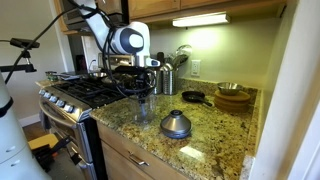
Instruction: Place the blades inside the food processor chamber
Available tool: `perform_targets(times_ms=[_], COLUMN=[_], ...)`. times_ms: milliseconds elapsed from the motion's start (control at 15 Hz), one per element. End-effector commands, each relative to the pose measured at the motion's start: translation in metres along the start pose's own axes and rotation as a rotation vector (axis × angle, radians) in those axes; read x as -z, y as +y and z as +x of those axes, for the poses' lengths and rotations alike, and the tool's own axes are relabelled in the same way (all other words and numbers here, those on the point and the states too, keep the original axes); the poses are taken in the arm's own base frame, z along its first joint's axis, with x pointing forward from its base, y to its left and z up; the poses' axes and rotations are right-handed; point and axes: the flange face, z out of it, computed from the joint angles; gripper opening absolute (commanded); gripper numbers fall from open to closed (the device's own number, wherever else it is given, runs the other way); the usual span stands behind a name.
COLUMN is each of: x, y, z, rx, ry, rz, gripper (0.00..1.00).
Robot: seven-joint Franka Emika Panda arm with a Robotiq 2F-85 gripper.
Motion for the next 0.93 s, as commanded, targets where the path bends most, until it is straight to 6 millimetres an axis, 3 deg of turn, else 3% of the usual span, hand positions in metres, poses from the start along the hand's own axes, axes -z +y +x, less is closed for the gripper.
perform_targets(times_ms=[0,200,667,867], x=[-0.007,0.003,0.041,0.06], y=[-0.001,-0.005,-0.016,-0.02], z=[-0.003,-0.009,-0.026,-0.036], rx=[-0.012,-0.015,-0.006,0.005], ry=[0.004,0.018,0.057,0.082], rz=[0.026,0.026,0.038,0.035], gripper=[0.36,0.5,0.95,1.0])
